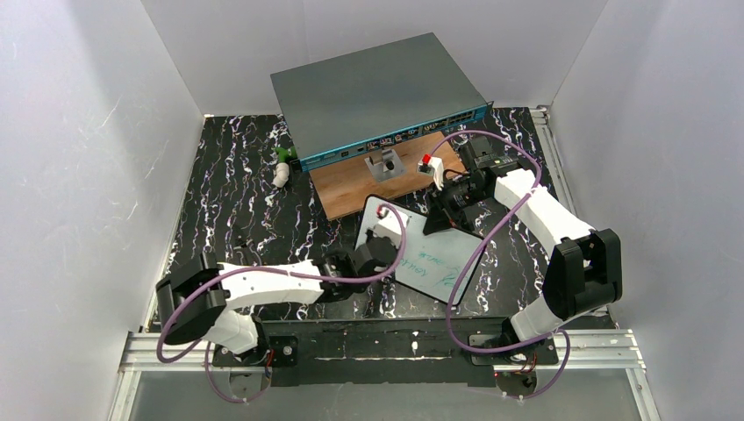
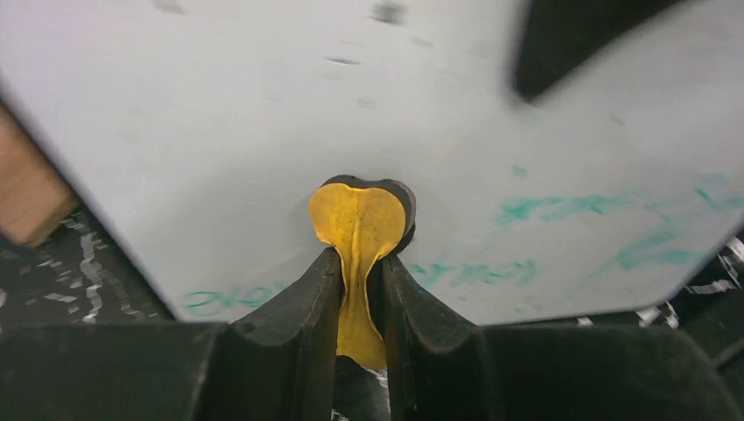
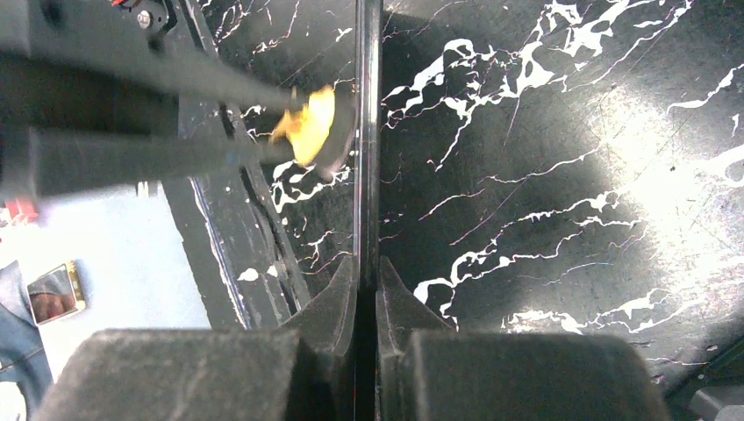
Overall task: Erase the whiteboard
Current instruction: Erase the whiteboard at the center of the board.
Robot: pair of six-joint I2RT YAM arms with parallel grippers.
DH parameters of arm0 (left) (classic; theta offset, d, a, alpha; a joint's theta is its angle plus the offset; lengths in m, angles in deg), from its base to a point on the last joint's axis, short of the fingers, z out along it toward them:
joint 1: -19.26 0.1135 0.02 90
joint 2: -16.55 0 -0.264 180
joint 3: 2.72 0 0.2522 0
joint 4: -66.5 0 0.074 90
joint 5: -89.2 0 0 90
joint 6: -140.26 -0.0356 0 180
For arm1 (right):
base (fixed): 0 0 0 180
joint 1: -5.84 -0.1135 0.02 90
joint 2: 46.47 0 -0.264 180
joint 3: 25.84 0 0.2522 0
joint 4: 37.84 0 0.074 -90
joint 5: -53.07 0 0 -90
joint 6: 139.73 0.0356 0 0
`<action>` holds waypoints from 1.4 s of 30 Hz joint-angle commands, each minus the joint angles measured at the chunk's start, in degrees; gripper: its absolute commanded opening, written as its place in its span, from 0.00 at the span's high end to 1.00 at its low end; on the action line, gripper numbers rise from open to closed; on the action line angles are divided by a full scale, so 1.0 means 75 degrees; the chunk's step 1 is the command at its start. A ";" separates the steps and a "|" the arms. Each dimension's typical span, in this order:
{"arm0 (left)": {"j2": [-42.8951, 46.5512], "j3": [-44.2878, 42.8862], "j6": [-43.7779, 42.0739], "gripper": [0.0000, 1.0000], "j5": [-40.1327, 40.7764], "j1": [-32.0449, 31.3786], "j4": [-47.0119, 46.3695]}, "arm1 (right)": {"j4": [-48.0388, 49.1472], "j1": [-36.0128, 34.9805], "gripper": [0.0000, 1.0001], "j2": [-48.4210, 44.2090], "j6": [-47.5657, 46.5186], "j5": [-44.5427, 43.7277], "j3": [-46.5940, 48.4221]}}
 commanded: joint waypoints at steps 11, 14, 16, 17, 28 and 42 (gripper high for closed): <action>-0.1926 -0.1985 -0.0909 1.00 0.0967 -0.1185 0.0477 | -0.0078 -0.0092 0.99 -0.0026 -0.0417 -0.0154 -0.0006; -0.1843 -0.2153 -0.0986 1.00 0.1433 -0.1118 0.0568 | -0.0079 -0.0092 0.99 -0.0033 -0.0420 -0.0152 -0.0003; -0.1733 -0.2194 -0.0881 1.00 0.1567 -0.0995 0.0686 | -0.0078 -0.0093 0.99 -0.0043 -0.0429 -0.0154 -0.0003; -0.1660 -0.2192 -0.0817 1.00 0.1598 -0.0945 0.0742 | -0.0079 -0.0098 0.99 -0.0044 -0.0435 -0.0144 -0.0003; -0.1209 -0.2325 -0.0735 1.00 0.1177 -0.0857 0.0629 | -0.0072 -0.0113 0.99 -0.0007 -0.0426 -0.0156 -0.0003; -0.1745 -0.2373 -0.0495 1.00 -0.0111 -0.1027 0.1090 | -0.0066 -0.0108 0.99 0.0036 -0.0426 -0.0209 -0.0015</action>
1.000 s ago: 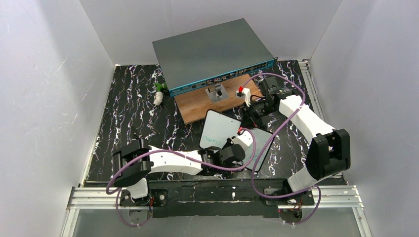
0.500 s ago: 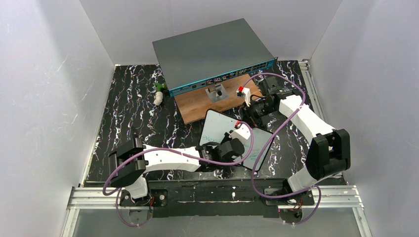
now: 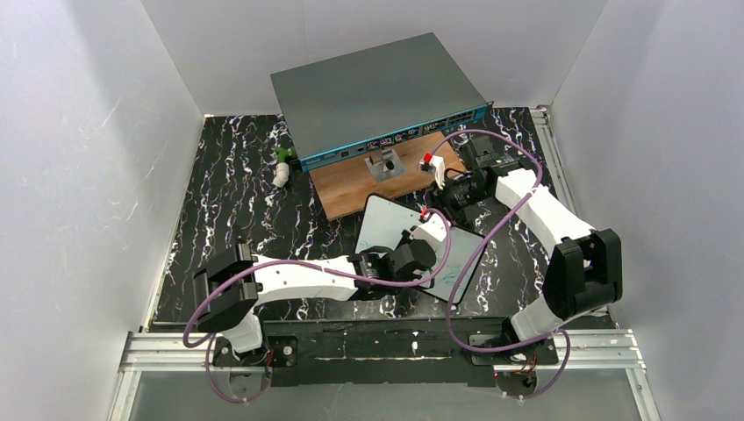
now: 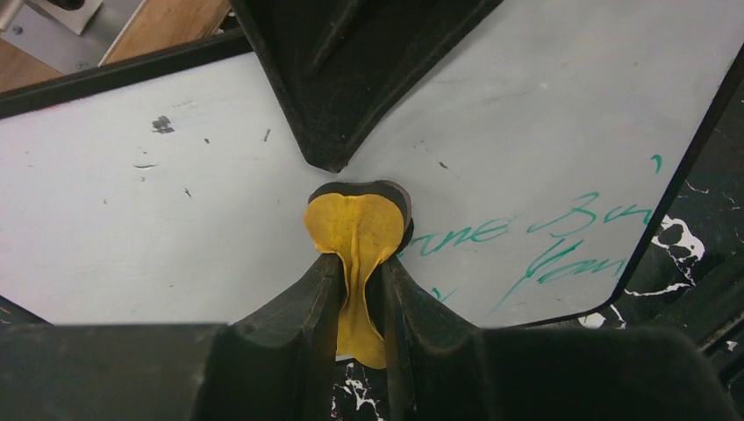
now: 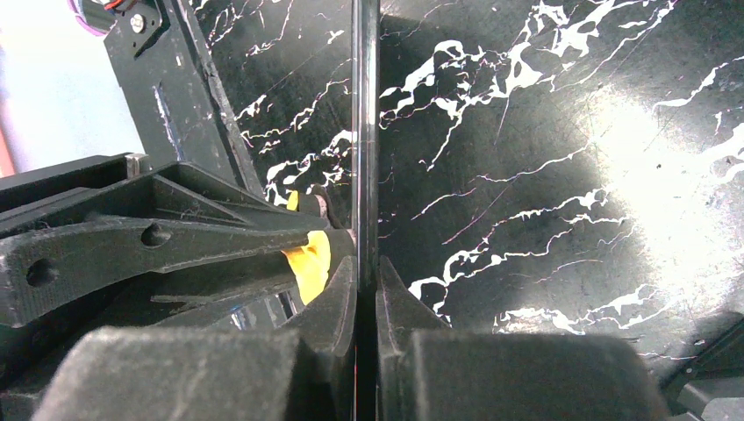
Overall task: Erase the whiteboard
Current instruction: Erase the whiteboard at the center of the board.
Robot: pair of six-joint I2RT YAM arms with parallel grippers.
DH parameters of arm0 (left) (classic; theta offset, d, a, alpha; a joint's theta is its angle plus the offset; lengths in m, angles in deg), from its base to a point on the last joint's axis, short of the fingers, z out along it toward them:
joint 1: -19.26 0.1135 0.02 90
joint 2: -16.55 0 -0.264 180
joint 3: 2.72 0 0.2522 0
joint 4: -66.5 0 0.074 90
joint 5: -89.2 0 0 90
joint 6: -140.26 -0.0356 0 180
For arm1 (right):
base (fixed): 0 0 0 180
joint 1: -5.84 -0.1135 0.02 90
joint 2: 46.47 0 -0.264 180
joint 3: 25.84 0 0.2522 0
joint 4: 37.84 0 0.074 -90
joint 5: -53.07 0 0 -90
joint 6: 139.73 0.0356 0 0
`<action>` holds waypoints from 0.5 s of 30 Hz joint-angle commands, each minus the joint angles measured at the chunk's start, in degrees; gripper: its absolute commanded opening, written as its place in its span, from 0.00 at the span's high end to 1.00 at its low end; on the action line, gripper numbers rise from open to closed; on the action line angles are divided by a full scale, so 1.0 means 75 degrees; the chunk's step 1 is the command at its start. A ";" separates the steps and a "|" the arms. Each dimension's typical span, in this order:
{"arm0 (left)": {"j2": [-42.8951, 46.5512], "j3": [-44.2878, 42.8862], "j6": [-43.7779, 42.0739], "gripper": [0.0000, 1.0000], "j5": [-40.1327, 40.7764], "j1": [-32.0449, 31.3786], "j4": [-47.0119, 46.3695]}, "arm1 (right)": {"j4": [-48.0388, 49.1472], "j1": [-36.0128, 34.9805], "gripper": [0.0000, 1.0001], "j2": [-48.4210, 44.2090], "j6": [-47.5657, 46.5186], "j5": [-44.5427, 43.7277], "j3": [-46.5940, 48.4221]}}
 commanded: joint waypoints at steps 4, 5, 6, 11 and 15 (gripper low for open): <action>0.0030 0.0181 0.0565 1.00 -0.0583 -0.0068 0.0211 | -0.0136 -0.0186 0.99 0.0056 -0.0414 -0.0194 -0.0014; 0.0035 0.0261 0.0629 1.00 -0.0602 -0.0068 0.0217 | -0.0134 -0.0186 0.99 0.0041 -0.0414 -0.0215 -0.0009; 0.0035 0.0343 0.0697 1.00 -0.0650 -0.0079 0.0210 | -0.0126 -0.0183 0.99 0.0028 -0.0420 -0.0224 -0.0004; -0.0010 0.0538 0.0862 1.00 -0.0714 -0.0092 0.0208 | -0.0129 -0.0186 0.99 0.0049 -0.0414 -0.0231 -0.0003; 0.0052 0.0664 0.0931 1.00 -0.0458 -0.0086 0.0314 | -0.0137 -0.0208 0.99 0.0083 -0.0414 -0.0183 -0.0003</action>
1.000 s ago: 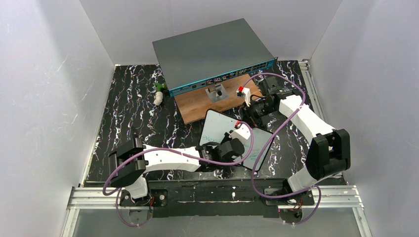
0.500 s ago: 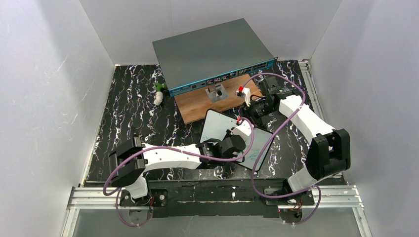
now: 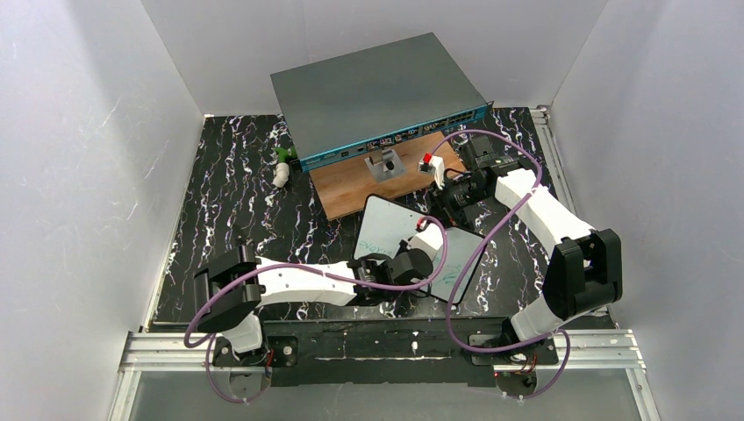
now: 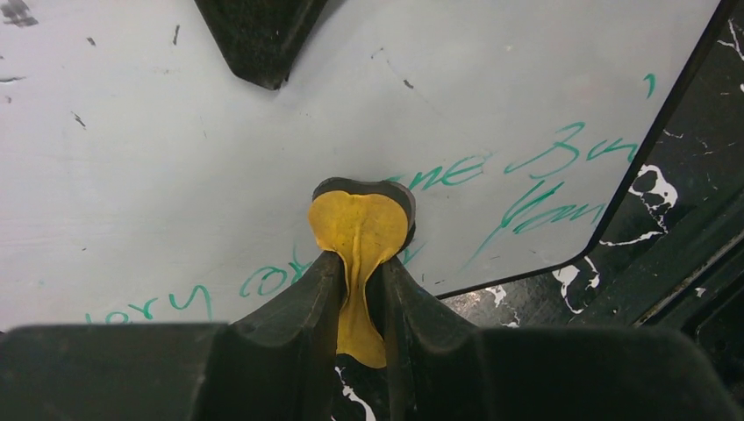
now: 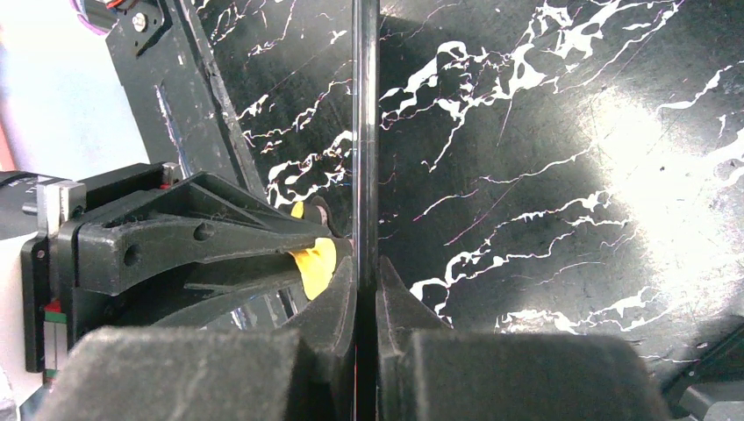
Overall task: Erase the whiteboard
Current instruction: Erase the whiteboard at the center of the board.
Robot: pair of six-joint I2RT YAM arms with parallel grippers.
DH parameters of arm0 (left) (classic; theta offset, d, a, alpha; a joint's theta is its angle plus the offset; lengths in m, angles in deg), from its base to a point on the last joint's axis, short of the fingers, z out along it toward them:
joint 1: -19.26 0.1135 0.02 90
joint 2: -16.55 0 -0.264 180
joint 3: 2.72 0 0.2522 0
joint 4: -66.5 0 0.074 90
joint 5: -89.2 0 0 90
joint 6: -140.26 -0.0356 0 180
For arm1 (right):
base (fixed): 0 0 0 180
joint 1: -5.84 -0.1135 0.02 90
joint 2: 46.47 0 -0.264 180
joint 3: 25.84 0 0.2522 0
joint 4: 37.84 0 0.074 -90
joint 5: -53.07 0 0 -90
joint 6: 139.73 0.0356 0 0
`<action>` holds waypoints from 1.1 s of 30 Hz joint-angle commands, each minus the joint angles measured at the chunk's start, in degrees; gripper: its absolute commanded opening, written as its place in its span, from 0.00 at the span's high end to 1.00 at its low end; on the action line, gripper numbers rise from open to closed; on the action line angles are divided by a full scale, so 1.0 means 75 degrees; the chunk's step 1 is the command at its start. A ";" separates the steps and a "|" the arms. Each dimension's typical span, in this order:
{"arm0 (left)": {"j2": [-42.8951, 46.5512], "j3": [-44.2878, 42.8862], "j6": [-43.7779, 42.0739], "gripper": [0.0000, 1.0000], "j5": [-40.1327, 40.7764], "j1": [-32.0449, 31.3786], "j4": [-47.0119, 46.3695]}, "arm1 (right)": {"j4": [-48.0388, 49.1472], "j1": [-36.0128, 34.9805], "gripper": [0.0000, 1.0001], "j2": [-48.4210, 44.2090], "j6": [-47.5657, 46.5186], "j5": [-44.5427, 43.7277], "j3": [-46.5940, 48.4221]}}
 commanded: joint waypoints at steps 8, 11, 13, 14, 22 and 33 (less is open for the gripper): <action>0.0621 0.0795 0.0471 1.00 0.0526 0.0229 0.0354 | -0.0119 -0.0192 0.99 0.0048 -0.0405 -0.0280 0.0002; 0.0813 0.0860 0.0423 1.00 0.0590 0.0403 0.0469 | -0.0125 -0.0191 0.99 0.0085 -0.0406 -0.0258 -0.0003; 0.0948 0.0918 0.0396 1.00 0.0600 0.0515 0.0471 | -0.0131 -0.0192 0.99 0.0100 -0.0417 -0.0251 0.0007; 0.1025 0.0960 0.0386 1.00 0.0596 0.0561 0.0465 | -0.0131 -0.0192 0.99 0.0096 -0.0429 -0.0256 0.0002; 0.1023 0.0916 0.0114 1.00 0.0386 0.0660 0.0217 | -0.0119 -0.0183 0.99 0.0096 -0.0432 -0.0331 0.0003; -0.0059 0.0284 0.0294 1.00 0.0058 0.0054 -0.0168 | -0.0137 -0.0192 0.99 0.0126 -0.0447 -0.0313 0.0002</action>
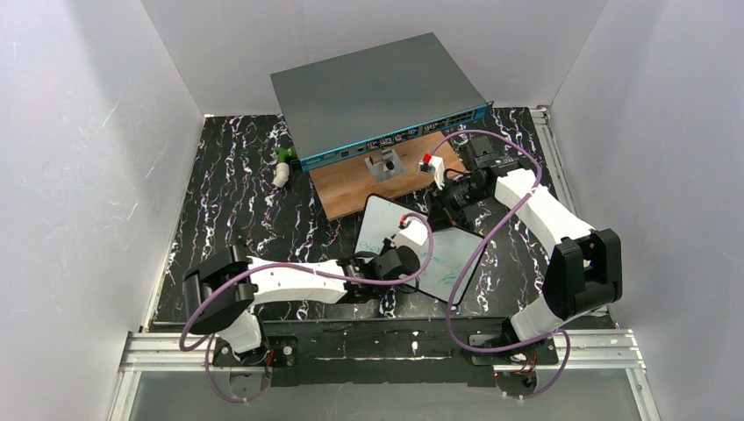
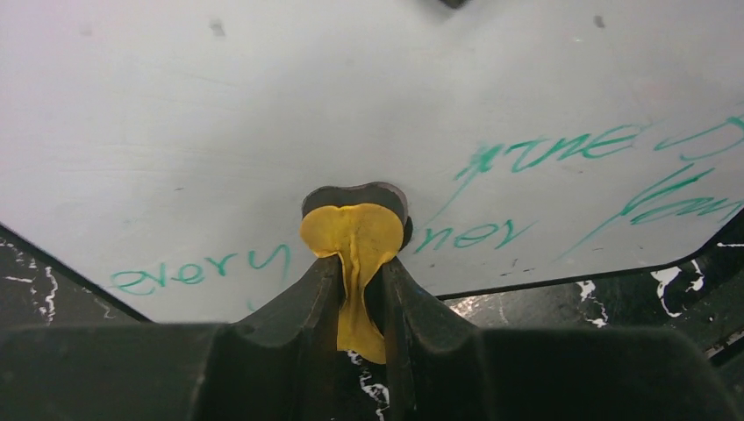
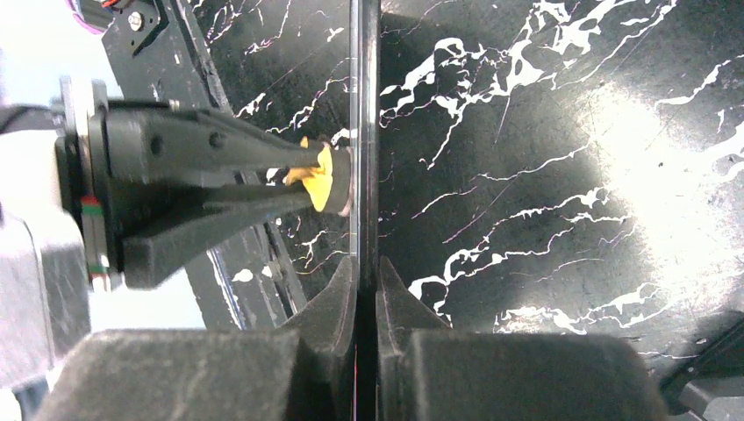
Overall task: Erase the whiteboard
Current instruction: Erase the whiteboard at the center of the board.
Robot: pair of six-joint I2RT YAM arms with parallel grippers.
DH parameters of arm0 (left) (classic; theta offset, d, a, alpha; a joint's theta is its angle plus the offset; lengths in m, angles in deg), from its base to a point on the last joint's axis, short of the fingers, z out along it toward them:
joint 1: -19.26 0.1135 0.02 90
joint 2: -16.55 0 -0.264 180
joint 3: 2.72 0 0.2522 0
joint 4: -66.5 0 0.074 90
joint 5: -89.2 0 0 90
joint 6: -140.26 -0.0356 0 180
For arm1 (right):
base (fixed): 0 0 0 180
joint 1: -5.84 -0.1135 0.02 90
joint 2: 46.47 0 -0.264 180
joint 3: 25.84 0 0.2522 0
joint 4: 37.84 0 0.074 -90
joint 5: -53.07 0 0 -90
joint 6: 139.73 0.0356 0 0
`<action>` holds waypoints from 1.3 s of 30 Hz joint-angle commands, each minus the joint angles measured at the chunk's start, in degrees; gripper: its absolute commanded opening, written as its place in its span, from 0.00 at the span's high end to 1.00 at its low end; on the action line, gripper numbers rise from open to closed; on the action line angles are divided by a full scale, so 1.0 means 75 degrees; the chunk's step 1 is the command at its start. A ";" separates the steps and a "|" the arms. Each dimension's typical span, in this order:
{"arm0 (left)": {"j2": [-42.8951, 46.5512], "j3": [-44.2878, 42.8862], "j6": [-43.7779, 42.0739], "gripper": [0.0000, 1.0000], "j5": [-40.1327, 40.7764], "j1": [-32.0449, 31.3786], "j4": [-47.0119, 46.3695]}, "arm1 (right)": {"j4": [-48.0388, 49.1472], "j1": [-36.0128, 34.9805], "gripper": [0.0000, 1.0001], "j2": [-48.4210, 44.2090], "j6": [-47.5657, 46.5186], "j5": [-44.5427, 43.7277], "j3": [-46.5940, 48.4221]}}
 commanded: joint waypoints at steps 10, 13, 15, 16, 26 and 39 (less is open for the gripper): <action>-0.1462 -0.1507 0.0269 1.00 0.0722 -0.0948 0.0033 | -0.0162 -0.0165 0.99 0.0105 -0.0469 -0.0202 0.0020; -0.1357 -0.1423 0.0277 1.00 0.1068 -0.0940 0.0145 | -0.0169 -0.0163 0.99 0.0065 -0.0472 -0.0221 0.0020; -0.1229 -0.1306 0.0248 1.00 0.1343 -0.0835 0.0217 | -0.0175 -0.0165 0.99 0.0027 -0.0476 -0.0233 0.0020; -0.1126 -0.1210 0.0272 1.00 0.1371 -0.0750 0.0250 | -0.0165 -0.0165 0.99 0.0013 -0.0476 -0.0228 0.0020; 0.0059 -0.0196 0.0368 1.00 0.1408 0.0200 0.0293 | -0.0175 -0.0165 0.99 0.0010 -0.0476 -0.0222 0.0026; -0.0666 -0.1070 -0.0233 1.00 0.0796 -0.0545 -0.0230 | -0.0163 -0.0166 0.99 0.0047 -0.0472 -0.0241 0.0018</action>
